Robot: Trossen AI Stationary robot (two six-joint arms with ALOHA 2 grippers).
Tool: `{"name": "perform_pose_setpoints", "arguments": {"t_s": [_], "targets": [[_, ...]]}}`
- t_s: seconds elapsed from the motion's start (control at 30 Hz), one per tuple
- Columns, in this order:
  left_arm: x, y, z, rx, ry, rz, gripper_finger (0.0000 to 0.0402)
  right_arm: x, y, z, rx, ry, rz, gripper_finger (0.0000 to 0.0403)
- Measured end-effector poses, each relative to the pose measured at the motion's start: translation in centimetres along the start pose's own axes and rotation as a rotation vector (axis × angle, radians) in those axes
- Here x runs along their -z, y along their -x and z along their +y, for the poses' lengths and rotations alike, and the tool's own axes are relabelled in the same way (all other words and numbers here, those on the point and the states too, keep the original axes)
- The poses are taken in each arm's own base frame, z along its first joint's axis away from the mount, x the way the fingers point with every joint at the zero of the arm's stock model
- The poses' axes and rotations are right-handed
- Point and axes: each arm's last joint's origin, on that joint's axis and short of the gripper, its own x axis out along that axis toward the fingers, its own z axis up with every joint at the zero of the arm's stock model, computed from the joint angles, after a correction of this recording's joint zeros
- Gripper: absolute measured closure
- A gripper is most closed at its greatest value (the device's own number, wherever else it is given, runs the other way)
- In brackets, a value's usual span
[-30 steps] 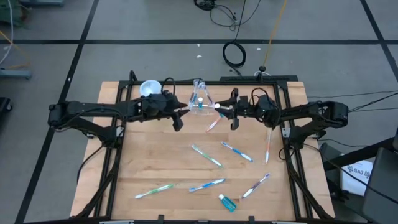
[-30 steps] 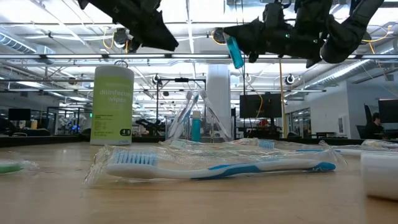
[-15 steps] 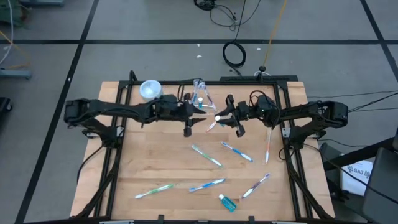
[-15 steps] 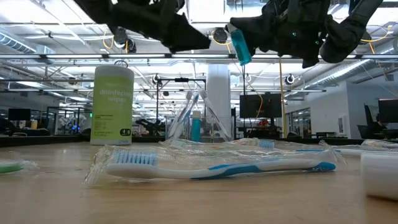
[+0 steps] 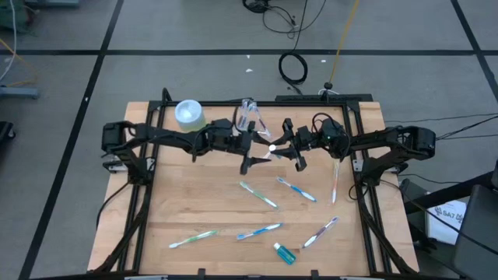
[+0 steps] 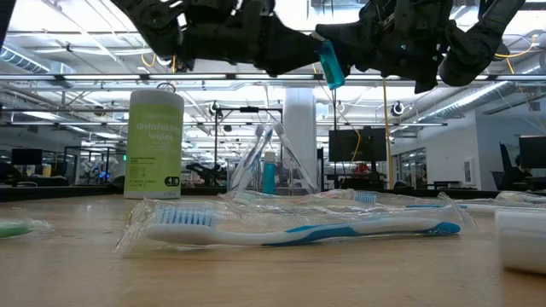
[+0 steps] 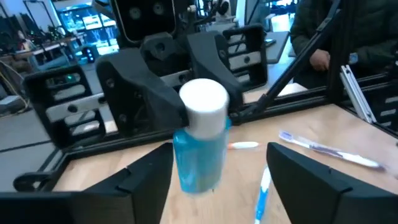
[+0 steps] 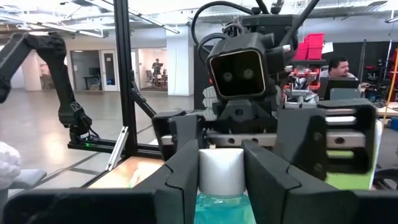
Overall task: Pick & Place toothbrushing station
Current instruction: Put the top mouthwash into the transparent organizer
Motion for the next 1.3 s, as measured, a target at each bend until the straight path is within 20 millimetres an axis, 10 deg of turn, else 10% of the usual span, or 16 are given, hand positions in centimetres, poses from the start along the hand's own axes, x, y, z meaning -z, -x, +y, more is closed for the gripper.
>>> {"name": "perform_pose_setpoints", "arguments": {"t_s": [0.27,0.83,1.3], "targets": [[-0.7,-2.2,1.3,0.02,0.018,0.091,0.0129,0.0,0.0,0.0,0.002,-0.001,0.001,0.0307],[-0.8,-2.1,1.5,0.076,-0.117,0.102,0.0267,0.0,0.0,0.0,-0.007,-0.047,0.008,0.03],[-0.8,-2.1,1.7,0.077,-0.144,0.1,0.0269,0.1,0.0,-0.1,0.0,-0.039,0.01,0.0284]]}}
